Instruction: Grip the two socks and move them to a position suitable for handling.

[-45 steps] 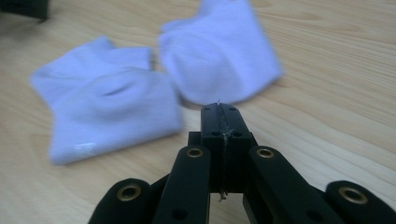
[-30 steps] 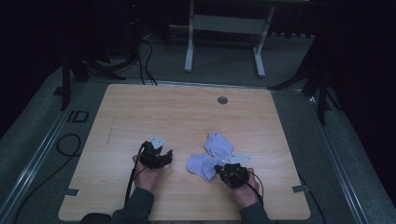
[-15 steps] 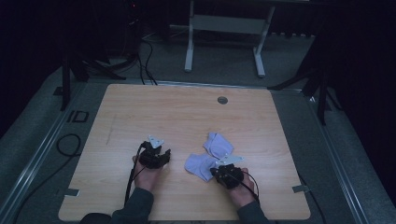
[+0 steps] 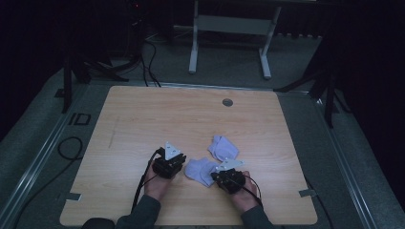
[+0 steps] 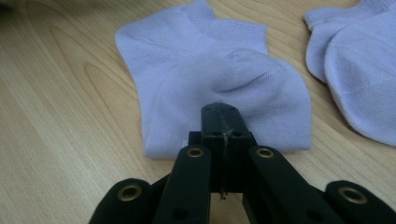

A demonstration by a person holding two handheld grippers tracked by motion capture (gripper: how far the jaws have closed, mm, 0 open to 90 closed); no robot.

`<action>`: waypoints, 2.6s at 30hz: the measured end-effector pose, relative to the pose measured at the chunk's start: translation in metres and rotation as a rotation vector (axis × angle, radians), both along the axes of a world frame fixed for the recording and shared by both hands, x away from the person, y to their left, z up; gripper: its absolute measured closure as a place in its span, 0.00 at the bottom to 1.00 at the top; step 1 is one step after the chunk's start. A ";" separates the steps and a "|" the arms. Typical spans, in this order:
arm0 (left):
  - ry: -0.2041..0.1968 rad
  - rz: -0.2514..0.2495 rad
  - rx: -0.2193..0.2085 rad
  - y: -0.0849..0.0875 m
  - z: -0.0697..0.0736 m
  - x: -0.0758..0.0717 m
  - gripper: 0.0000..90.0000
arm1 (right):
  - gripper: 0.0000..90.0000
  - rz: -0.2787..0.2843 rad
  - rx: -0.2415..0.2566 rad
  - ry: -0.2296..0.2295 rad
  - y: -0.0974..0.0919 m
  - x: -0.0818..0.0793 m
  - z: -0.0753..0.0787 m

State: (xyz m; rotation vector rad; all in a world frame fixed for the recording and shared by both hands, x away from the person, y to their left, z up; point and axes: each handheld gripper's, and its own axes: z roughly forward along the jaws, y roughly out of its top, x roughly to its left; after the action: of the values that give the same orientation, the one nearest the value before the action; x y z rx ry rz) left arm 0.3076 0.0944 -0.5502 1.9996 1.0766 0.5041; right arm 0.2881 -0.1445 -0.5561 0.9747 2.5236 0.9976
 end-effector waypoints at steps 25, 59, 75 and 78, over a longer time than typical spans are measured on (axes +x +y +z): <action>0.090 -0.131 0.029 -0.025 -0.014 -0.007 1.00 | 0.91 -0.036 -0.049 -0.037 -0.004 0.004 0.002; 0.115 -0.154 -0.020 -0.030 -0.016 -0.018 0.99 | 0.80 -0.048 -0.126 -0.030 0.040 0.022 0.007; 0.116 -0.151 -0.021 -0.030 -0.016 -0.018 0.99 | 0.97 -0.168 -0.056 -0.060 -0.023 0.005 0.021; 0.117 -0.151 -0.023 -0.030 -0.016 -0.018 0.99 | 0.96 -0.216 -0.038 -0.053 -0.044 -0.001 0.023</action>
State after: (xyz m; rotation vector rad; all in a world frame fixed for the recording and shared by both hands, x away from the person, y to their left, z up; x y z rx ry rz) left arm 0.2900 0.0645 -0.5665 2.0915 0.9866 0.2972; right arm 0.2872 -0.1884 -0.5332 1.1645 2.3254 0.8959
